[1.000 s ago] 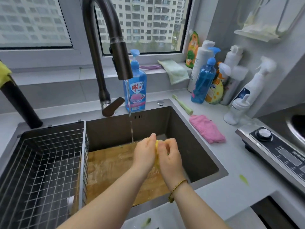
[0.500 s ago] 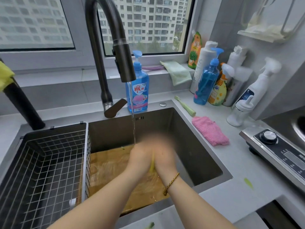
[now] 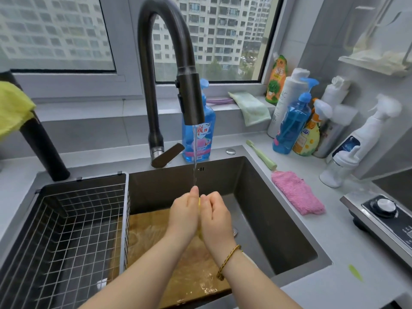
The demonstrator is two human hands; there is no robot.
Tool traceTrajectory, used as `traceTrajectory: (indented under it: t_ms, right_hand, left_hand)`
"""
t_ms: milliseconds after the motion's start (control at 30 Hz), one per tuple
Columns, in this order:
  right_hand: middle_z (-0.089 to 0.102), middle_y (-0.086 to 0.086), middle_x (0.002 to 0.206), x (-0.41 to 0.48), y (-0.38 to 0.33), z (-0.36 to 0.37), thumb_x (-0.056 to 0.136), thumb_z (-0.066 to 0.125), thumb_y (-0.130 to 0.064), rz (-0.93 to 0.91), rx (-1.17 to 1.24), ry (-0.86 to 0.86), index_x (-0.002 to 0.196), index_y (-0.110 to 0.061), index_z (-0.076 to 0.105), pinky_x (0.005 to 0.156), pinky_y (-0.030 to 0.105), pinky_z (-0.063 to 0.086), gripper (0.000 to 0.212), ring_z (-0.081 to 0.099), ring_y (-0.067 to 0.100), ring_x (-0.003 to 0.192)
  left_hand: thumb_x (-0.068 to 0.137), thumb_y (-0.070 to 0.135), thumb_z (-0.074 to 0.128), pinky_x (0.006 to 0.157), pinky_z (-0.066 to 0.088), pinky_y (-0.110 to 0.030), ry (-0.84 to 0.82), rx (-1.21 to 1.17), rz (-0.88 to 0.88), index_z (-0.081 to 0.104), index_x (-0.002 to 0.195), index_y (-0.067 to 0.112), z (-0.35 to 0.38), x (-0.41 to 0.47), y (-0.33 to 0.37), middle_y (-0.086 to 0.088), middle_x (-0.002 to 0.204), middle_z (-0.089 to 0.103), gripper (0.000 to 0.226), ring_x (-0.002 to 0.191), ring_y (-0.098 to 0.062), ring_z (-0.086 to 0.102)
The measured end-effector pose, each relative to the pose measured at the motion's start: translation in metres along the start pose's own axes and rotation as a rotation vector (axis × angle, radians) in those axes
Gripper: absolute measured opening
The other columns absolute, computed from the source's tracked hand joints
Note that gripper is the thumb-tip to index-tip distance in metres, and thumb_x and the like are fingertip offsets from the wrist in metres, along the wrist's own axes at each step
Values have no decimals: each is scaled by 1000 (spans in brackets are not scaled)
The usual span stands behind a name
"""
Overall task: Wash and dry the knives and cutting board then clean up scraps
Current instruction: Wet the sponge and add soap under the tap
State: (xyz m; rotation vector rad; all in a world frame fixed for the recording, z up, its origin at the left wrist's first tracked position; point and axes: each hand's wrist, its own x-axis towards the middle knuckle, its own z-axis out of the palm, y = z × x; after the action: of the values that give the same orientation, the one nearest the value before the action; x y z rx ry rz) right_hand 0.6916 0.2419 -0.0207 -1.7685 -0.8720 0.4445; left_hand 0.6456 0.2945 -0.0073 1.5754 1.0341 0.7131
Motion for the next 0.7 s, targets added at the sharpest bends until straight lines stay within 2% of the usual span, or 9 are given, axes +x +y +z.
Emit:
traceTrajectory:
  t_ms: [67,167,200,267,333,400,467,533,700]
  right_hand:
    - [40,-9,61,13,-1,-5,97,37,-19,48,-11,15,64,-22,35,70,29,36,33,41,3,58]
    - [53,-3,79,28,5,-12,98,34,-29,327,152,-24,75,-21,46,81,28,43,28,53,7,77]
    - [58,0,85,29,6,-15,98,32,-36,453,252,-71,83,-21,51,79,30,49,28,58,11,82]
    - [62,-1,71,26,1,-21,97,29,-44,587,434,-122,89,-20,56,53,22,51,37,62,7,62]
    - [57,-4,60,21,-5,-23,97,32,-39,471,431,-68,75,-20,54,48,20,45,36,56,7,55]
    - [48,-8,56,16,-10,-18,96,39,-32,197,223,-4,63,-19,45,56,23,38,37,45,9,57]
    - [43,-7,48,14,-11,-9,94,43,-30,33,-46,17,57,-21,36,62,27,33,39,36,7,54]
    - [38,-6,51,20,-5,-4,95,42,-30,30,-134,25,56,-22,34,63,30,32,40,34,8,54]
    - [37,-7,52,16,-1,3,96,40,-26,-1,-79,57,56,-21,36,57,27,29,41,36,7,52]
  left_hand:
    - [99,25,33,49,32,-17,-25,-27,28,47,57,13,-1,-3,1,0,58,47,46,55,-10,42]
    - [98,25,35,46,31,-15,-43,-117,58,44,57,13,-5,-5,8,2,55,42,44,54,-10,40]
    - [98,26,34,45,31,-15,-21,-126,54,44,57,13,-8,-1,12,1,56,41,44,54,-11,39]
    - [98,26,34,47,31,-17,35,-88,59,42,57,13,-14,10,12,1,57,39,44,55,-11,37]
    - [98,27,33,51,29,-23,52,-10,48,40,57,13,-18,18,6,0,58,39,45,56,-12,36]
    - [99,26,33,51,31,-20,58,4,41,42,57,12,-16,20,0,-1,58,42,45,57,-14,39]
    - [99,23,32,46,32,-12,72,-32,62,43,55,13,-10,13,-2,0,56,44,46,55,-11,41]
    - [99,21,32,45,32,-11,59,-52,114,43,54,15,-2,2,-2,2,55,44,47,54,-9,41]
    - [99,22,32,46,32,-11,67,-33,98,44,54,15,-4,7,1,0,55,45,47,54,-9,41]
